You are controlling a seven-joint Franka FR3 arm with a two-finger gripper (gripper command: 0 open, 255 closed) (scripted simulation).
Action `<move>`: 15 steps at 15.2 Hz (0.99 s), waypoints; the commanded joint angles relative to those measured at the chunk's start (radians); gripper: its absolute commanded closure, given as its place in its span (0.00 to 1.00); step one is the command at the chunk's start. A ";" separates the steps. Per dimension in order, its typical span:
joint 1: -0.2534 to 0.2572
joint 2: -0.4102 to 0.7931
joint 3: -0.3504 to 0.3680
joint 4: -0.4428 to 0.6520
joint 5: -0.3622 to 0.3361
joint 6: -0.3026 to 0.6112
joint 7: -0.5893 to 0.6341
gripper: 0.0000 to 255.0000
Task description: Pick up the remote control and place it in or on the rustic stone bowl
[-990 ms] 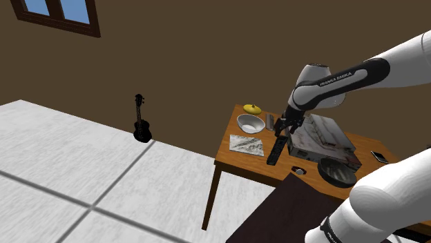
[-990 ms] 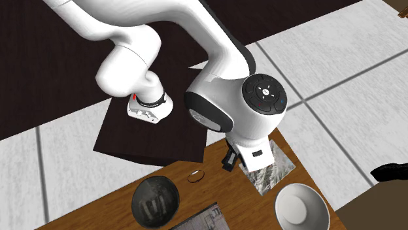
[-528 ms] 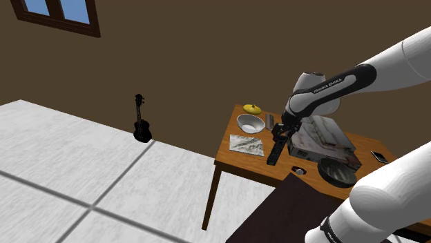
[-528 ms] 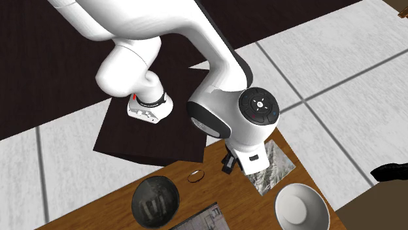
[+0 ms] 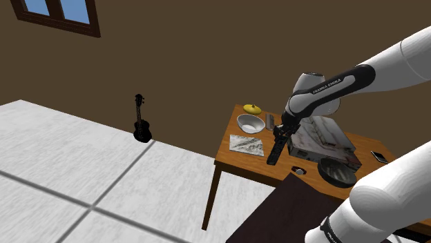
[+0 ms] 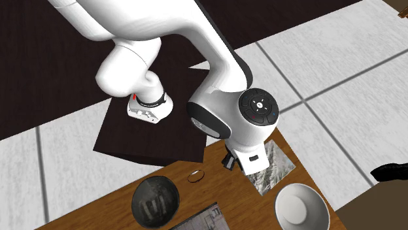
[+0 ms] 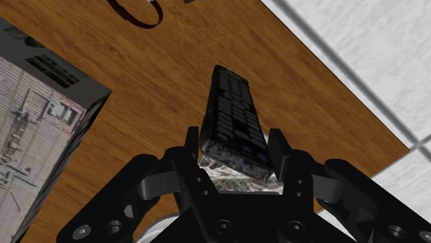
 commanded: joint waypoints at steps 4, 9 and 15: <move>0.000 0.000 0.000 0.000 0.000 0.000 0.000 1.00; -0.001 -0.013 0.002 0.004 -0.001 -0.017 0.001 1.00; -0.003 -0.082 0.012 0.036 -0.005 -0.118 0.003 1.00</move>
